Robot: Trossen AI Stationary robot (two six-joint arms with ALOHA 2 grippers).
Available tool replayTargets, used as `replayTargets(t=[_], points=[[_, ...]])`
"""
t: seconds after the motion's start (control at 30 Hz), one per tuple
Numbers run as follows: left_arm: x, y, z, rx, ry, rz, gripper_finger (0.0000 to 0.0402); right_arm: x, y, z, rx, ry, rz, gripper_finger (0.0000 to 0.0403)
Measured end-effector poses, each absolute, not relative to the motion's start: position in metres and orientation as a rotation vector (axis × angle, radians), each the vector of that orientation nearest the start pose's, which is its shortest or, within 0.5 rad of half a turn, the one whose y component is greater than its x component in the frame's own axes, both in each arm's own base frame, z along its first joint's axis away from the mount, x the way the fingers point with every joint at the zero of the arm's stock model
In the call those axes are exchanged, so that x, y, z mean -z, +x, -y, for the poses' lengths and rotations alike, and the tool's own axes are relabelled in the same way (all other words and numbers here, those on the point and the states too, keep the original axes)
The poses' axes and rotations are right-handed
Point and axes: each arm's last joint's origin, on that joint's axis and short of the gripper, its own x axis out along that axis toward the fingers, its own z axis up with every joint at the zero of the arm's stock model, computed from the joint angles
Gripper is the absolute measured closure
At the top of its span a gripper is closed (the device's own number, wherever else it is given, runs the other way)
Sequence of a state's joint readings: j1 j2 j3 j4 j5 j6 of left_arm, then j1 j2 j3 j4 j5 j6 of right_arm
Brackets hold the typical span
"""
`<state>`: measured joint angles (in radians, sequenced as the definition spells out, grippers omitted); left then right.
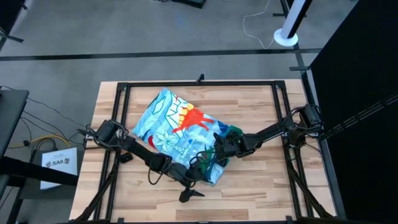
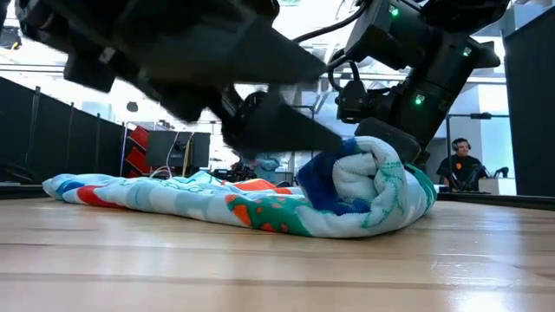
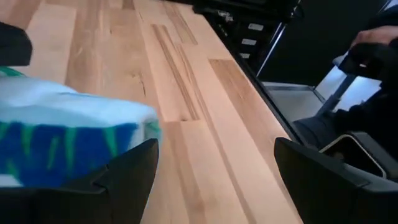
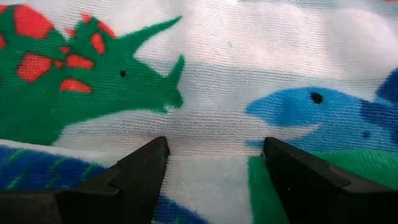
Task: Roll towel
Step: Roll the multicolor dinosaur print towel
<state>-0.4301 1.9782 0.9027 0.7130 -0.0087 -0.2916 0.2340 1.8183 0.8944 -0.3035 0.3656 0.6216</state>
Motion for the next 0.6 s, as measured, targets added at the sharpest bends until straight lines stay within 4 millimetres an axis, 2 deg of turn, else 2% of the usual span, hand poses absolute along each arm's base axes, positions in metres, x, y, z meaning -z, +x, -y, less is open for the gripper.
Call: replayTargets(t=[0.1, 0.17, 0.27, 0.37, 0.47, 0.6], points=[[-0.149, 0.346, 0.155, 0.306, -0.144, -0.376, 0.0096, -0.111, 0.306, -0.065, 0.456, 0.174, -1.077, 0.0144], [-0.156, 0.344, 0.15, 0.203, -0.058, -0.367, 0.0096, -0.111, 0.305, -0.067, 0.45, 0.167, -1.077, 0.0144], [-0.145, 0.347, 0.138, 0.117, 0.004, -0.391, 0.0101, -0.111, 0.305, -0.068, 0.452, 0.16, -1.073, 0.0144], [-0.134, 0.357, 0.13, 0.111, -0.028, -0.342, 0.0109, -0.111, 0.305, -0.068, 0.451, 0.161, -1.073, 0.0144], [-0.114, 0.361, 0.126, 0.115, -0.025, -0.368, 0.0117, -0.111, 0.305, -0.067, 0.449, 0.157, -1.074, 0.0144], [-0.114, 0.366, 0.122, 0.104, -0.047, -0.302, 0.0131, -0.111, 0.305, -0.067, 0.444, 0.161, -1.076, 0.0144]])
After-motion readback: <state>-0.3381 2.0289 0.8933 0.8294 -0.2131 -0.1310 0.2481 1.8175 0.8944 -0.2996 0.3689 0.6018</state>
